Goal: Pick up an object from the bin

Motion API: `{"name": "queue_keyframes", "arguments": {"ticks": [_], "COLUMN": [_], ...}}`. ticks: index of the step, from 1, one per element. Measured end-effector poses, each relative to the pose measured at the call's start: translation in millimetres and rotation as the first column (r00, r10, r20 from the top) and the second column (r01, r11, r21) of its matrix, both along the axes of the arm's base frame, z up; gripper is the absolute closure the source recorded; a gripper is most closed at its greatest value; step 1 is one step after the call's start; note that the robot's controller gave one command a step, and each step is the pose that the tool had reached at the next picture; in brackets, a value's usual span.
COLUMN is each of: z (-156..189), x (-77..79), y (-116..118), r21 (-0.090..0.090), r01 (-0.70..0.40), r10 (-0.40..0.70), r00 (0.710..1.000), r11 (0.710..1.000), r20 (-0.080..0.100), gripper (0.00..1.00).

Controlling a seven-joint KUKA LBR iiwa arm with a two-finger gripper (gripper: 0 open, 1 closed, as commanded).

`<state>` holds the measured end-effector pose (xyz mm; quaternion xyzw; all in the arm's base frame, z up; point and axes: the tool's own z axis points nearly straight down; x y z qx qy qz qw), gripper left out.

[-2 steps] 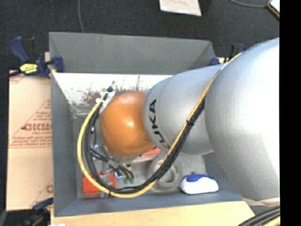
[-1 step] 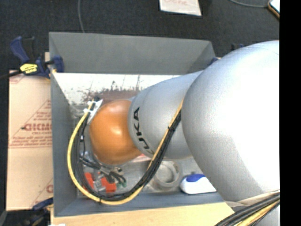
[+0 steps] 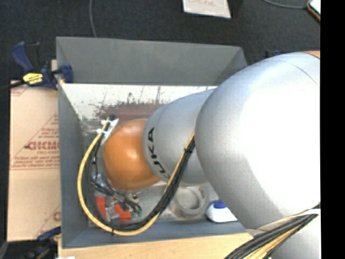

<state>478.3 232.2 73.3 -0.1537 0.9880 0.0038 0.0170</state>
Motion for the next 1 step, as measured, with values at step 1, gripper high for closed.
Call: {"name": "queue_keyframes", "arguments": {"ticks": [1], "z": [-0.4], "x": [0.0], "y": [-25.9], "r21": [-0.002], "r01": [-0.032], "r10": [0.032], "r00": [0.999], "r11": [0.999], "r20": [-0.007], "gripper": [1.00]}}
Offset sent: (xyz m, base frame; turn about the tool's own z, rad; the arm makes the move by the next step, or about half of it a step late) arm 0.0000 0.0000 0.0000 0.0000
